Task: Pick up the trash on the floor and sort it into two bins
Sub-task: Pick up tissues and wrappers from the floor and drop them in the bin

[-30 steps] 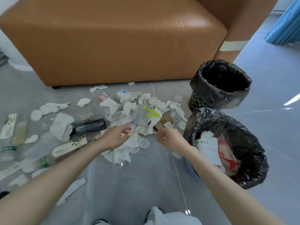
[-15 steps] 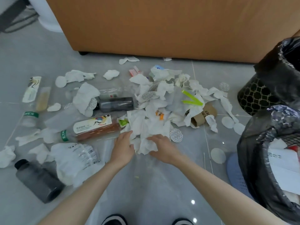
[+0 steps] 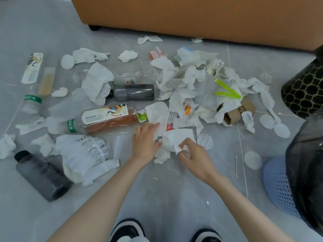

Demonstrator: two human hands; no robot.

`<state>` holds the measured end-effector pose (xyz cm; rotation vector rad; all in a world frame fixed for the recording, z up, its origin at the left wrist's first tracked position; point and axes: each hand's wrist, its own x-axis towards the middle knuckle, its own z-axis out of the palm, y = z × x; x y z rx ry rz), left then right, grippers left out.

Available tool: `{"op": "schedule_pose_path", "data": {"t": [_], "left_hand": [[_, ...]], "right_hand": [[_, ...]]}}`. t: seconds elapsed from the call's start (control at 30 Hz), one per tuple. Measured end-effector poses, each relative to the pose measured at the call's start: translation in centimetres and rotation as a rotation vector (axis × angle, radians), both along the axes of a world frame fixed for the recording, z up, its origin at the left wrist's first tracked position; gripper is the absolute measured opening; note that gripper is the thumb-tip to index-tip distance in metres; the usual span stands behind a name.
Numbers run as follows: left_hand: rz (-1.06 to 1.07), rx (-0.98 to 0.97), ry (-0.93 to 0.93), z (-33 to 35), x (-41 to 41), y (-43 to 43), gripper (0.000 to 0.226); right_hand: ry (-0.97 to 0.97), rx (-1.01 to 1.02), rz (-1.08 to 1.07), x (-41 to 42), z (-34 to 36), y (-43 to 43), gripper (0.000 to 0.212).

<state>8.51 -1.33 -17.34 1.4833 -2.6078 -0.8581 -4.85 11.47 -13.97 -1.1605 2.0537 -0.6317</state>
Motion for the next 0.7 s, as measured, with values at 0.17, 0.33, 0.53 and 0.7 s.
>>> {"op": "schedule_pose_path", "data": {"t": [0.17, 0.33, 0.53, 0.7], "left_hand": [[0.133, -0.034, 0.076, 0.1, 0.4, 0.8, 0.033], [0.204, -0.065, 0.175, 0.2, 0.7, 1.3, 0.025], [0.347, -0.063, 0.473, 2.2, 1.4, 1.3, 0.016], [0.331, -0.077, 0.507, 2.8, 2.2, 0.7, 0.044]], "right_hand": [[-0.138, -0.186, -0.335, 0.4, 3.2, -0.8, 0.007], [-0.111, -0.244, -0.469, -0.6, 3.7, -2.0, 0.015], [0.205, 0.114, -0.193, -1.2, -0.1, -0.7, 0.047], [0.331, 0.274, -0.015, 0.4, -2.5, 1.7, 0.064]]}}
